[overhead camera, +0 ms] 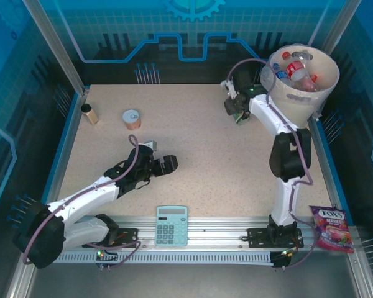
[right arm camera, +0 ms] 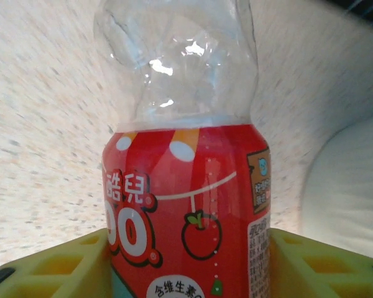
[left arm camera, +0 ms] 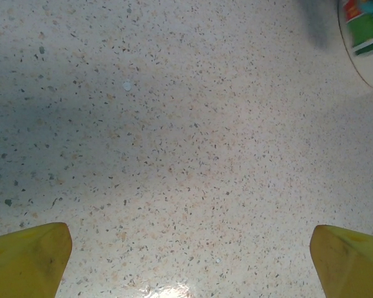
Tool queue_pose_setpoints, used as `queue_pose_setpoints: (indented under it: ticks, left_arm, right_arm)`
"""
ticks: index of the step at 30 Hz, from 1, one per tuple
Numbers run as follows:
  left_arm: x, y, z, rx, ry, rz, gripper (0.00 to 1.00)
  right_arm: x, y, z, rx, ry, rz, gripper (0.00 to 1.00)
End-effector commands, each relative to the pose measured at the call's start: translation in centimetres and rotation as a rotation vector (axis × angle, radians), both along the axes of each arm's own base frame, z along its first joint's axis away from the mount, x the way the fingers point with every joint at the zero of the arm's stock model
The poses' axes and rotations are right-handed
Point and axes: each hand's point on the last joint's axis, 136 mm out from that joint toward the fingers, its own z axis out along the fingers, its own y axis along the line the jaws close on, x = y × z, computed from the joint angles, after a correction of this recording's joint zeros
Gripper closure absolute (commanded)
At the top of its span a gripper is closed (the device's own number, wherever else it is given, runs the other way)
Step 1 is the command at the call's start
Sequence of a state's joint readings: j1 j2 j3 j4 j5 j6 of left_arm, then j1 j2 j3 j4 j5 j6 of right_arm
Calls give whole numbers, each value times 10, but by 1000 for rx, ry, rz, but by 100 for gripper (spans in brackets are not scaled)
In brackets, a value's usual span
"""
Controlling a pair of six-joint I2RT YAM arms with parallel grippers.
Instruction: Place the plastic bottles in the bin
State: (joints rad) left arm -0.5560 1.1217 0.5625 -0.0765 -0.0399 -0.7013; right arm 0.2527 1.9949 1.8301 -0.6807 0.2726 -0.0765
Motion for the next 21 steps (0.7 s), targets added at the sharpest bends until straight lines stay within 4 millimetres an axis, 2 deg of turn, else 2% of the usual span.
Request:
queue_pose_setpoints:
  ticks: [1,4,8,14,19,21]
  left_arm:
    - [12,-8,16,-24,-36,-13,1]
    - [13,-10,16,-30,-34,-19,1]
    - [13,-13,15,-49,-36,-21,1]
    - [12,-14,19,-57,-41,-28,1]
    - [10,-8,26,-44,-65,-16,1]
    - [9,-6,25,-42,-65,-9,1]
  right_arm:
    - [-13,0,94,-3,-188,35,42]
    - [-24,-19,151,-36,-307,14,42]
    - [-27,-67,207,-90,-440,-81,42]
    - [-15,-148,245,-169,-617,-250,41]
    - [-9,-203,252,-214,-692,-355,41]
    - [-7,-218,252,-232,-709,-382,41]
